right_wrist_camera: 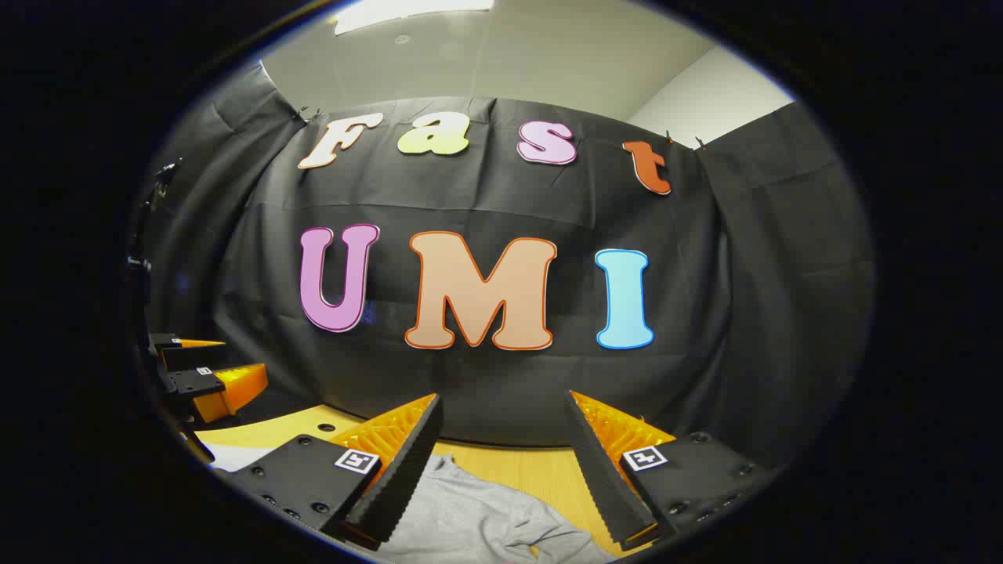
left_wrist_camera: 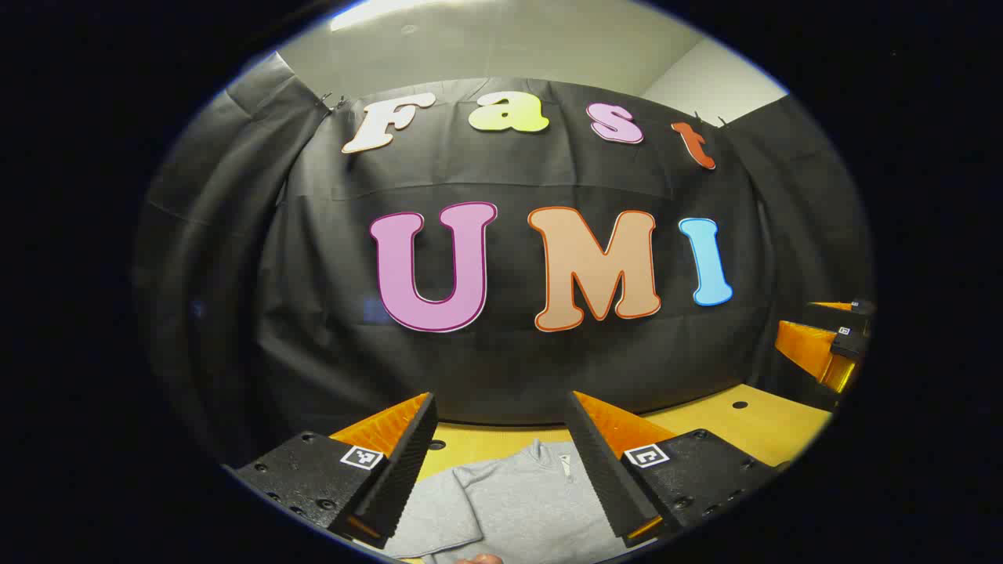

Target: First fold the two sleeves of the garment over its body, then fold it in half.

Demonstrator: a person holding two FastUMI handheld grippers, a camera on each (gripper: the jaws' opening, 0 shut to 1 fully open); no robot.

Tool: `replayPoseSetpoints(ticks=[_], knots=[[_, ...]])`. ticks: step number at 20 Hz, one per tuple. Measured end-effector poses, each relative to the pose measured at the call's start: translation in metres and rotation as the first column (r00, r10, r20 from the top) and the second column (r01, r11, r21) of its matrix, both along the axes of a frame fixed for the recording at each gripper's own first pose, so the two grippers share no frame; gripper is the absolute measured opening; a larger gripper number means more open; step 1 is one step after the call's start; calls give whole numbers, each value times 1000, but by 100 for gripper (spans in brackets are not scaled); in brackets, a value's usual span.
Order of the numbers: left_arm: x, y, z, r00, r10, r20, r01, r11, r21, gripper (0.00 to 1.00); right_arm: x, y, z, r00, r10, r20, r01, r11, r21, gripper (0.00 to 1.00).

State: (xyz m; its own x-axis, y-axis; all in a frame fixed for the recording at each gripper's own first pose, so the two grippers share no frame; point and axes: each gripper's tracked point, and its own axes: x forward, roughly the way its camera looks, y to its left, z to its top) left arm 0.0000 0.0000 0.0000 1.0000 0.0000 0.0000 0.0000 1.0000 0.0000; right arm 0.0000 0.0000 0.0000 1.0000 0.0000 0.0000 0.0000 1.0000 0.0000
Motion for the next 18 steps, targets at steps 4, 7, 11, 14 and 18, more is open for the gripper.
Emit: replayPoseSetpoints(ticks=[4, 7, 11, 14, 18], knots=[[-3, 1, 3, 1000, -4, 22, 5, 1000, -9, 95, -1, -9, 1, 1000, -21, -3, 21, 1000, -14, 97], [-4, 2, 2, 1000, -3, 13, 3, 1000, -11, 98, -2, -14, 4, 999, -46, 5, 46, 998, -31, 98], [-6, 5, 7, 1000, 5, 25, -5, 1000, -8, 95, -3, -5, 5, 1000, -24, 8, 25, 999, -31, 98], [-11, 9, 7, 1000, 13, 27, -13, 1000, 0, 95, -5, 0, 2, 1000, -11, 6, 11, 1000, -14, 98], [-15, 7, 6, 1000, 9, 24, -9, 1000, 8, 95, -9, -5, -7, 1000, 23, -15, -23, 1000, -13, 98]])
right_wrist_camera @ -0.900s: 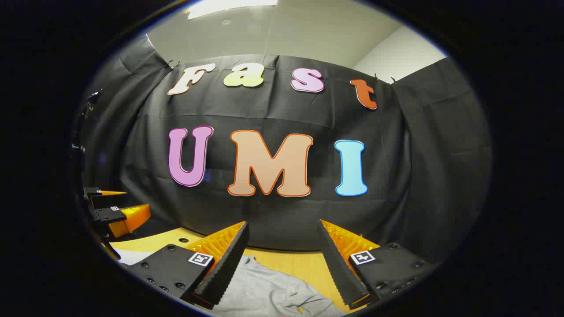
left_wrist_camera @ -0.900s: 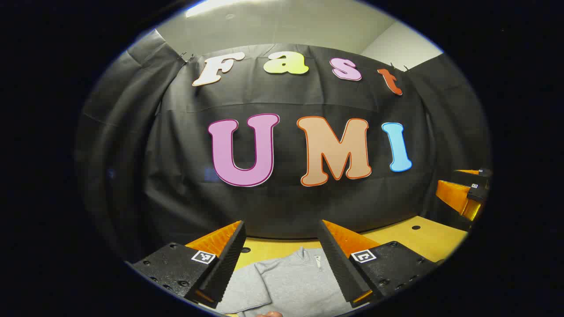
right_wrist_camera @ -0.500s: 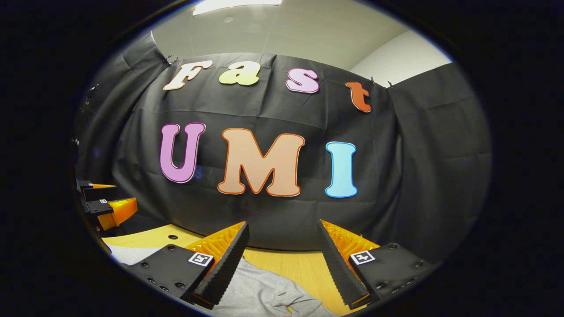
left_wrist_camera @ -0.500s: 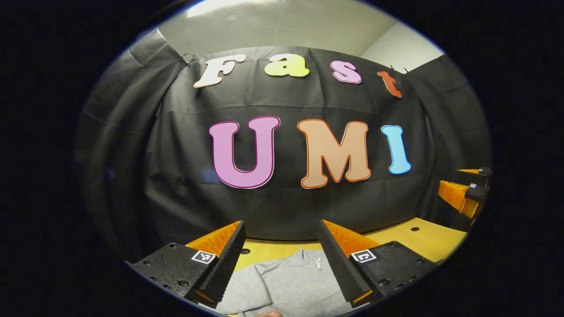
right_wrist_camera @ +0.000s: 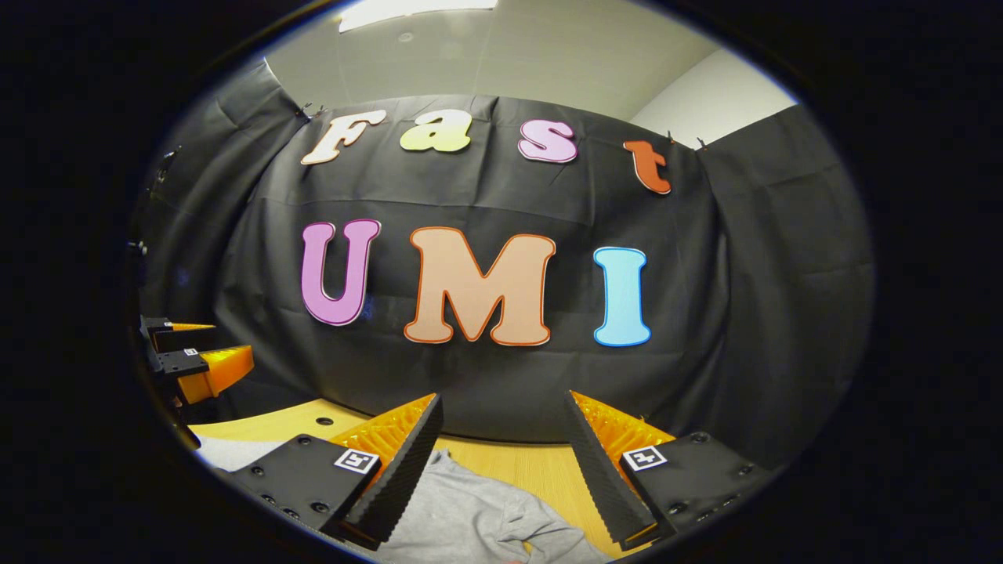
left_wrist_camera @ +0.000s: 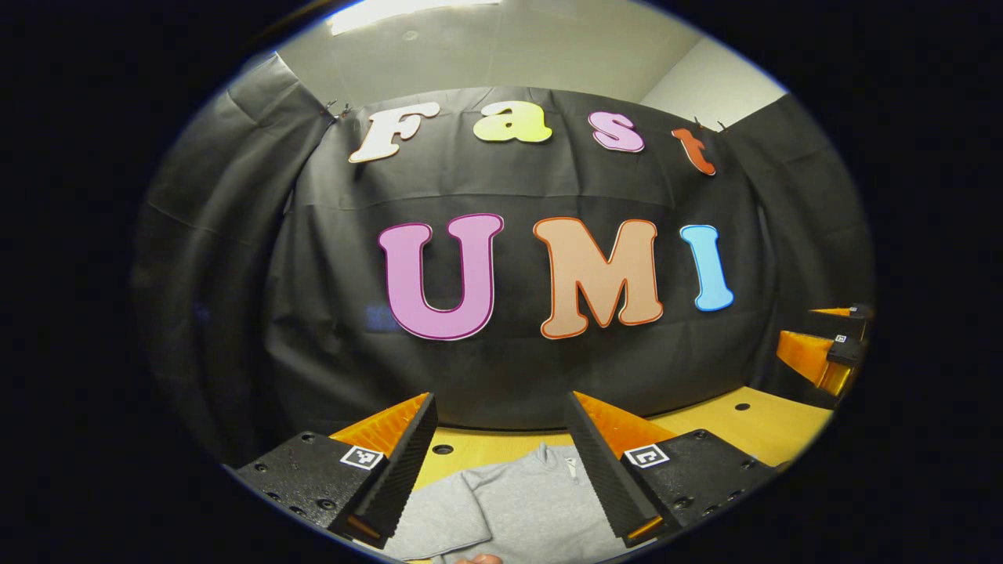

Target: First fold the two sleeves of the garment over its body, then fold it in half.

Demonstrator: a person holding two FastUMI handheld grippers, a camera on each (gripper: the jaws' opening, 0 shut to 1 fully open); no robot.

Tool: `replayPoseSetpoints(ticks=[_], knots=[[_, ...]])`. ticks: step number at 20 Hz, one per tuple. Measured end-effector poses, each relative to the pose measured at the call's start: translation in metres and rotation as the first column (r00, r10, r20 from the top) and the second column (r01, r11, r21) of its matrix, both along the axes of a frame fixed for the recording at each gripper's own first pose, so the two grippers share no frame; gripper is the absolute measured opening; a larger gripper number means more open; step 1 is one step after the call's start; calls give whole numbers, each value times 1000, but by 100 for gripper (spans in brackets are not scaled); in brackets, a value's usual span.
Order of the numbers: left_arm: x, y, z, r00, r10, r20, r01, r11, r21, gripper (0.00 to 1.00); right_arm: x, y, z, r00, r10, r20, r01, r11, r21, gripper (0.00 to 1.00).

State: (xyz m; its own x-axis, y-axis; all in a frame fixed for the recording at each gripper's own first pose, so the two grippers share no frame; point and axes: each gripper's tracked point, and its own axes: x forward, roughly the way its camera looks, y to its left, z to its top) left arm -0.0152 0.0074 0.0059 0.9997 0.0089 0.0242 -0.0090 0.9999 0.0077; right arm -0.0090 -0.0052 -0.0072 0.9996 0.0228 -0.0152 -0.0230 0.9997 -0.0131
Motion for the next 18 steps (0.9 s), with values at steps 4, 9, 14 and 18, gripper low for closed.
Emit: replayPoseSetpoints(ticks=[4, 9, 14, 18], knots=[[-3, -10, 0, 1000, -24, 2, 24, 1000, 13, 93, -5, -34, -13, 999, -17, -36, 16, 999, -49, 98], [0, -26, -6, 998, -57, -9, 57, 998, 15, 95, -21, -92, -41, 989, -100, -109, 89, 990, -106, 98], [-1, -43, -14, 996, -89, -29, 90, 996, 15, 95, -54, -136, -83, 965, -137, -225, 106, 983, -147, 98], [-2, -50, -21, 994, -100, -45, 101, 995, 14, 95, -89, -157, -127, 925, -135, -355, 97, 988, -122, 97]])
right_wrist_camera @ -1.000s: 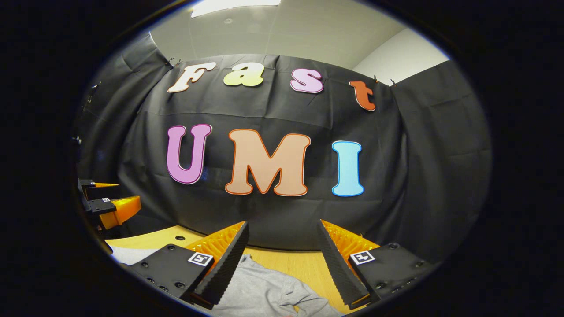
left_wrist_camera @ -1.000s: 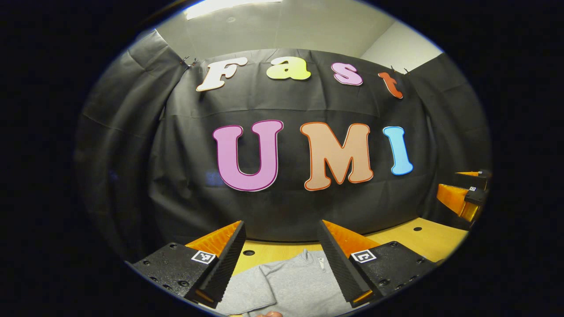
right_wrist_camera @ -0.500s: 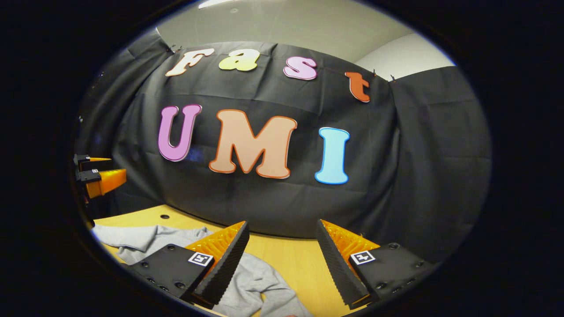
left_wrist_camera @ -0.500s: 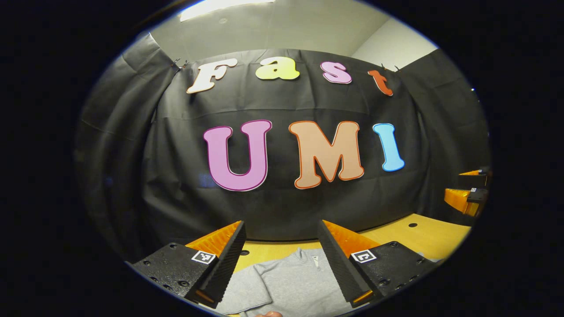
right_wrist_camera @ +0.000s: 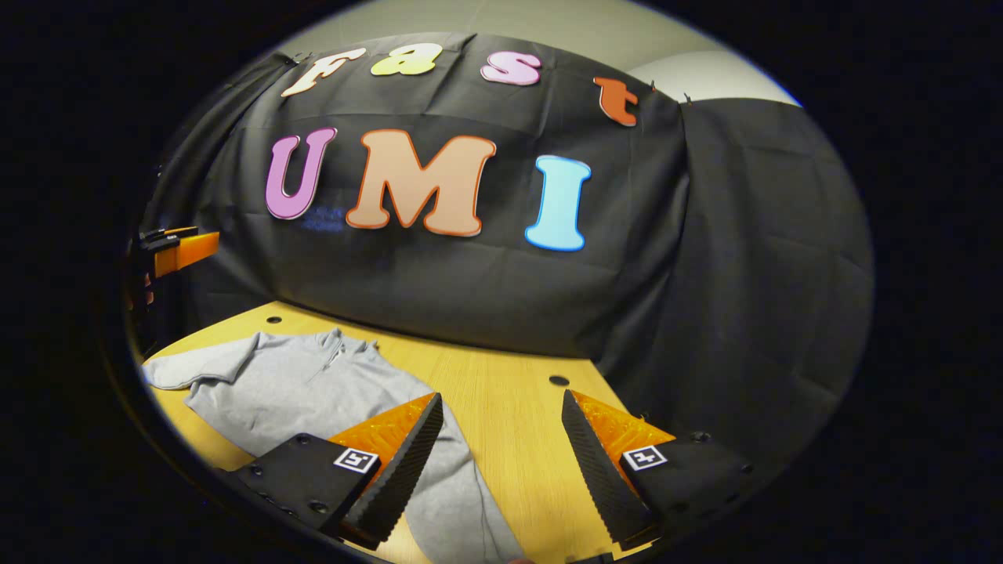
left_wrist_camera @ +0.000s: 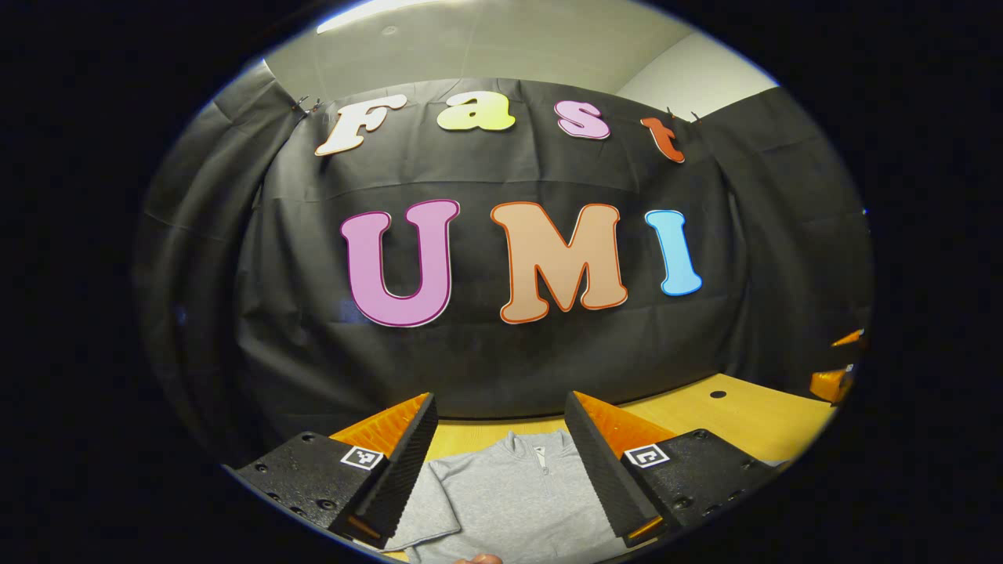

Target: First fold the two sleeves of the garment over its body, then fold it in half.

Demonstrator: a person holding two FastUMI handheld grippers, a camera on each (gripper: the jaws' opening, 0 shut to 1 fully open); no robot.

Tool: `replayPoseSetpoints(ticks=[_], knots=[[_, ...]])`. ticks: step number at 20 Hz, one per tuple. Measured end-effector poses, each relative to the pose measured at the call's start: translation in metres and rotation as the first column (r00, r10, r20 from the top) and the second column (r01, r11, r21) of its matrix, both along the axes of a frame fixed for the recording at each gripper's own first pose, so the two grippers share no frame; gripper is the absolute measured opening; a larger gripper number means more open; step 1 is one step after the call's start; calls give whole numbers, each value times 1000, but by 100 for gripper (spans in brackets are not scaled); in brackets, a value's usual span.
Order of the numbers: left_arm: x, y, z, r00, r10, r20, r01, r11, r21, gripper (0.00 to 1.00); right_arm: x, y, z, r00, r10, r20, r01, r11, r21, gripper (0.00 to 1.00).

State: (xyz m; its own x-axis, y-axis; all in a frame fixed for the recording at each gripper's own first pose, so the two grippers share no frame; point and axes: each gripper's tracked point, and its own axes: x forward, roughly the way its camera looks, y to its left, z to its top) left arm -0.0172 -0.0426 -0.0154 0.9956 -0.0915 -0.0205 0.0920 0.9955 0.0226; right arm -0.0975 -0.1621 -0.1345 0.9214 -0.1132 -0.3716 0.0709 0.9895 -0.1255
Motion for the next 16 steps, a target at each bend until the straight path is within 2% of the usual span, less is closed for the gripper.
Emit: replayPoseSetpoints(ticks=[3, 7, 16], knots=[[0, -7, -9, 1000, -5, -20, 5, 1000, -1, 95, -33, -16, -36, 994, -18, -109, 18, 1000, -2, 97], [2, -15, -12, 999, -19, -32, 19, 1000, 1, 95, -70, -26, -81, 970, -2, -242, 4, 1000, 8, 99], [3, -30, -12, 998, -49, -35, 49, 999, 19, 95, -143, -34, -170, 868, -1, -497, 42, 997, 71, 99]])
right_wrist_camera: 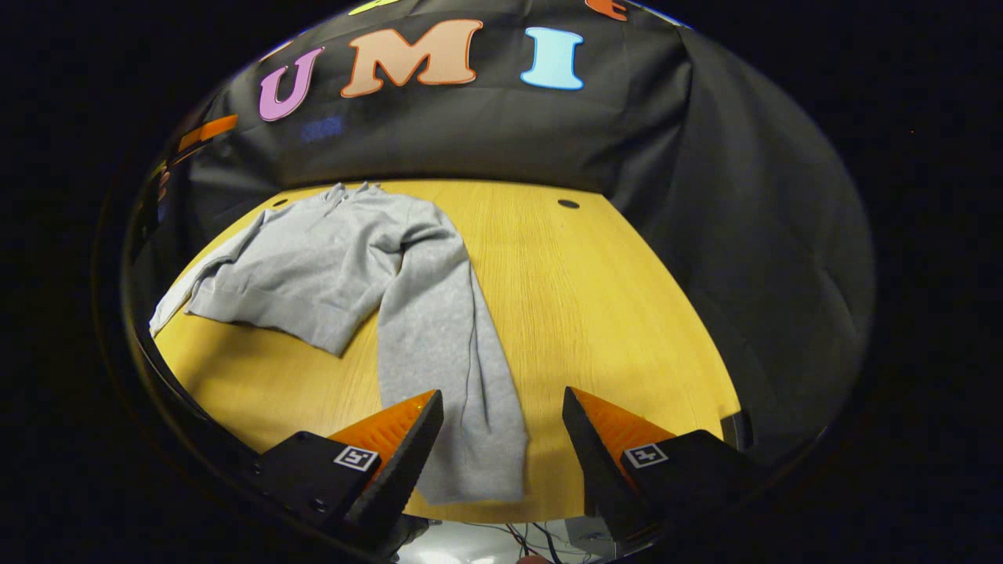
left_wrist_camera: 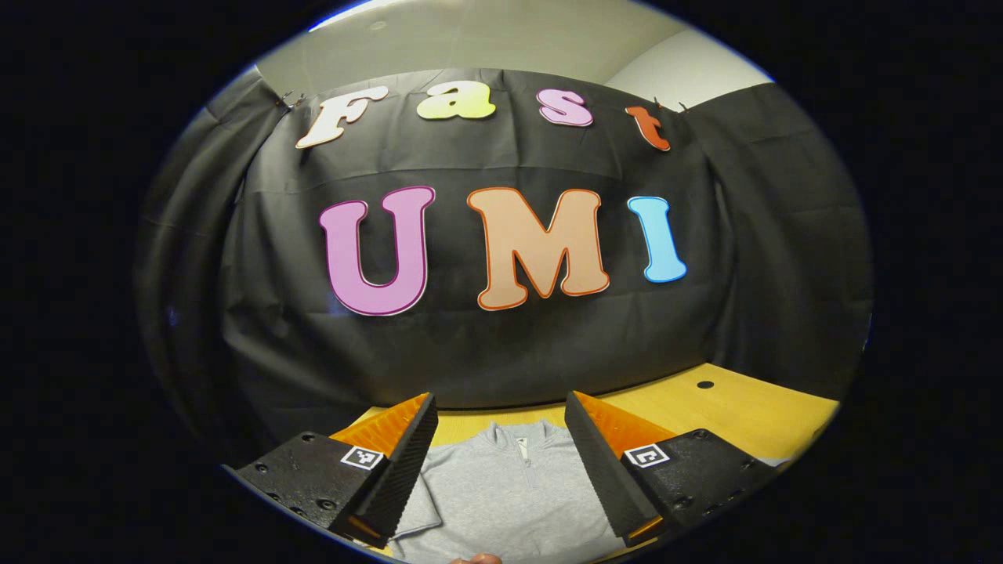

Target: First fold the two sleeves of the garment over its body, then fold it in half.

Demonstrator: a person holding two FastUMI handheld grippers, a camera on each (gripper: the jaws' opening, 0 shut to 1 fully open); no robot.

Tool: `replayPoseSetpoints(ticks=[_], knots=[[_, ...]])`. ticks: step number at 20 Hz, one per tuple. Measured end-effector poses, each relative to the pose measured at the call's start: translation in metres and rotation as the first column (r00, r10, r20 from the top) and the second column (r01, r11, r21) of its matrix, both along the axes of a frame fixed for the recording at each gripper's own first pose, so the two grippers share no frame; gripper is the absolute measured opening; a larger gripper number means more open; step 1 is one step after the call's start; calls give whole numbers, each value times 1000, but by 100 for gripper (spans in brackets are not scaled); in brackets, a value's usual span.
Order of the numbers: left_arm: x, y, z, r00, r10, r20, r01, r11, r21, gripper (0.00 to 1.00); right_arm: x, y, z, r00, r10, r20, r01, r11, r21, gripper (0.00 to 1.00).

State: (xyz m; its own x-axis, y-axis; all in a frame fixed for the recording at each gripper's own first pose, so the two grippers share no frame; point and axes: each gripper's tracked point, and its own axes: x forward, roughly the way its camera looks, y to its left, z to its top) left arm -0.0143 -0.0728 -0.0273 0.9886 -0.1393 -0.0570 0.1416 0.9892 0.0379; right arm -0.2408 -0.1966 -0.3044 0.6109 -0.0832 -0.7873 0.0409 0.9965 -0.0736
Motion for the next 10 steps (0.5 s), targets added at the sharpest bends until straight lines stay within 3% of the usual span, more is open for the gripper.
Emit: replayPoseSetpoints(ticks=[7, 9, 10], knots=[[2, -2, 0, 1000, -9, 3, 9, 1000, 14, 95, -22, 3, -32, 985, -97, -142, 113, 987, 110, 99], [2, -1, 0, 1000, -7, 5, 7, 1000, 19, 95, -23, 3, -39, 982, -100, -163, 117, 988, 101, 90], [3, 0, 0, 1000, -6, 5, 6, 1000, 21, 95, -26, 10, -42, 982, -80, -170, 99, 989, 108, 81]])
